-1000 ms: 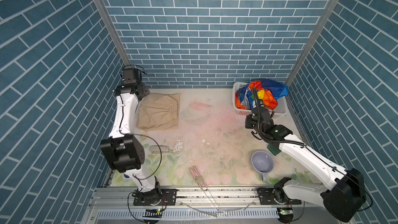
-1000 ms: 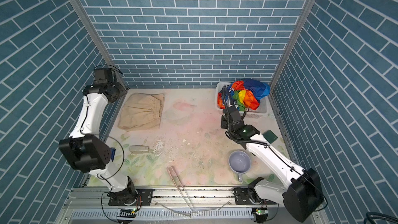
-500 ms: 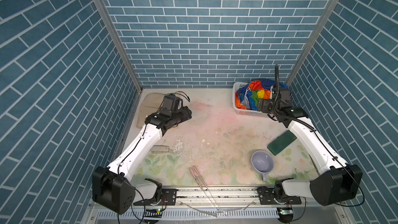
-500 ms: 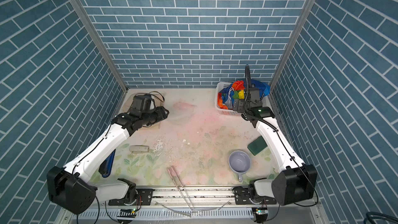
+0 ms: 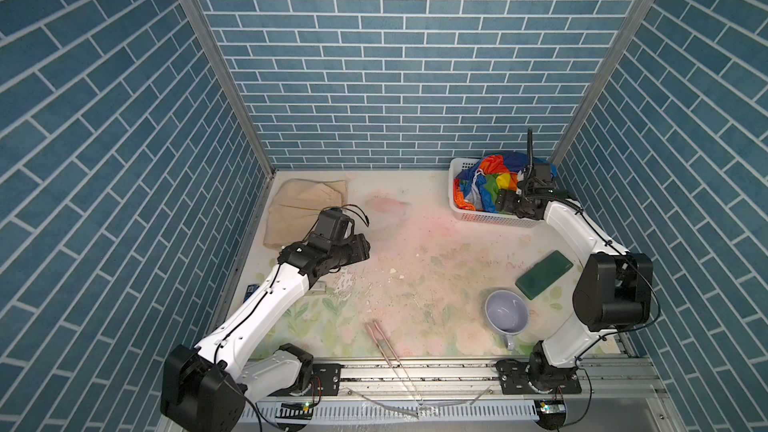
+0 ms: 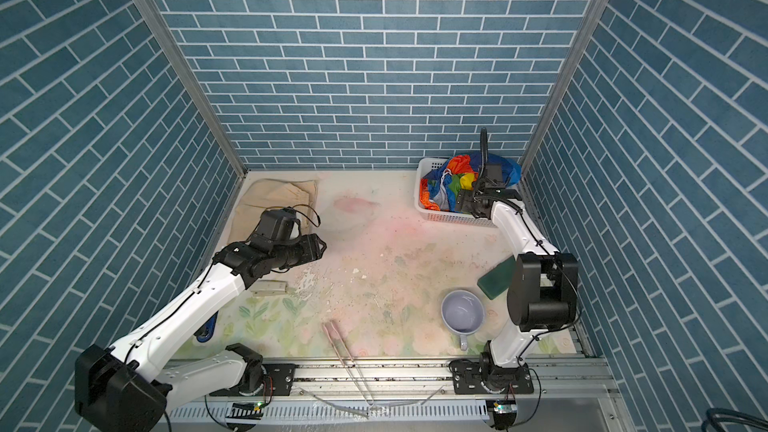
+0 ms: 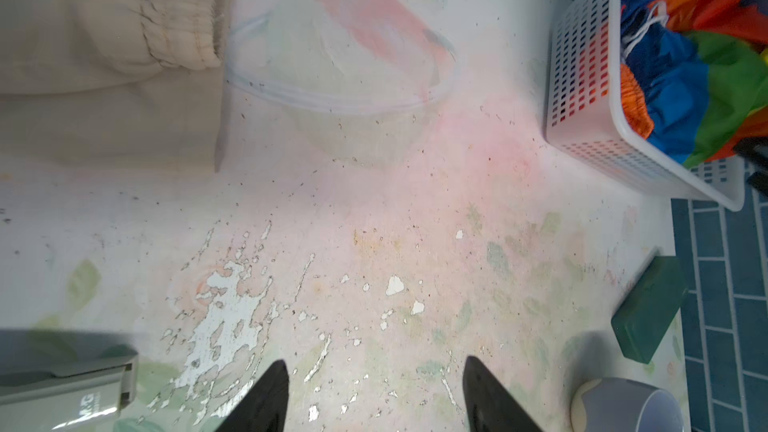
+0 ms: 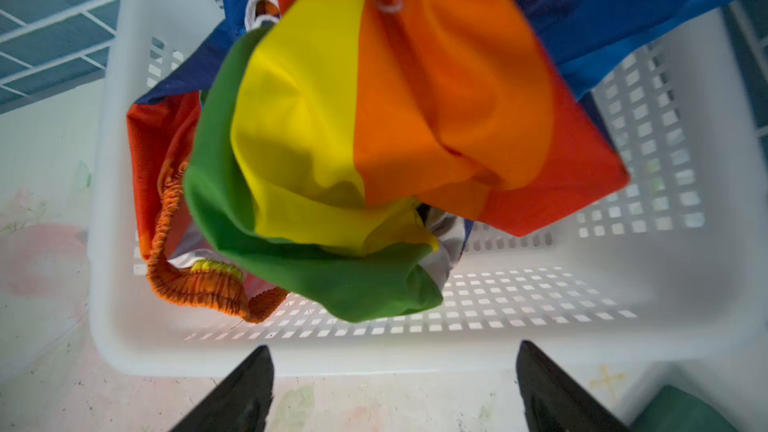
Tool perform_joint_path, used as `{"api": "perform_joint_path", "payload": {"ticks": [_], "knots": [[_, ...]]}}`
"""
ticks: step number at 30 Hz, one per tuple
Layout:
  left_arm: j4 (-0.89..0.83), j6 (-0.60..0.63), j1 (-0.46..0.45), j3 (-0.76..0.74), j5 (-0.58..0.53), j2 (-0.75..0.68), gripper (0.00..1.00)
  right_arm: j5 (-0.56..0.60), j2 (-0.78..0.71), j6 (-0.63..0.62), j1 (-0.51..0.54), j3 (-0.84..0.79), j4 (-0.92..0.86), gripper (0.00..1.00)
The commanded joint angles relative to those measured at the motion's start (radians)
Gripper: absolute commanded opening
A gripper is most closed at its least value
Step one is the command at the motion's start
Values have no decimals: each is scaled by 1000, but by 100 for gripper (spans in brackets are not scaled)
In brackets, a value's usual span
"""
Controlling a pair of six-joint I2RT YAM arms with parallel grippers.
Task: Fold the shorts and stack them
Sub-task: 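Release the beige shorts with the left gripper while the right gripper reaches into the basket, then lift the rainbow shorts out of the basket with the right gripper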
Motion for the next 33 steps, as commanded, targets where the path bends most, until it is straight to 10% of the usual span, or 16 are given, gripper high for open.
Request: {"api": "perform_joint_path", "payload": {"ticks": [1,10,13,17,33], "knots": [[-80,64,50,58,-55,-27,69,-10,56,34,1,78,42,91],[-108,59,258,-43,28,-95,72,10,230,34,2,128,108,80],[-93,54,332,-73,106,-100,72,-6,243,35,1,122,144,60],[-109,73,376,-62,122,-120,72,9,215,33,1,116,166,1],[-128,65,399,-168,176,-247,72,211,-115,-106,135,119,151,0]]}}
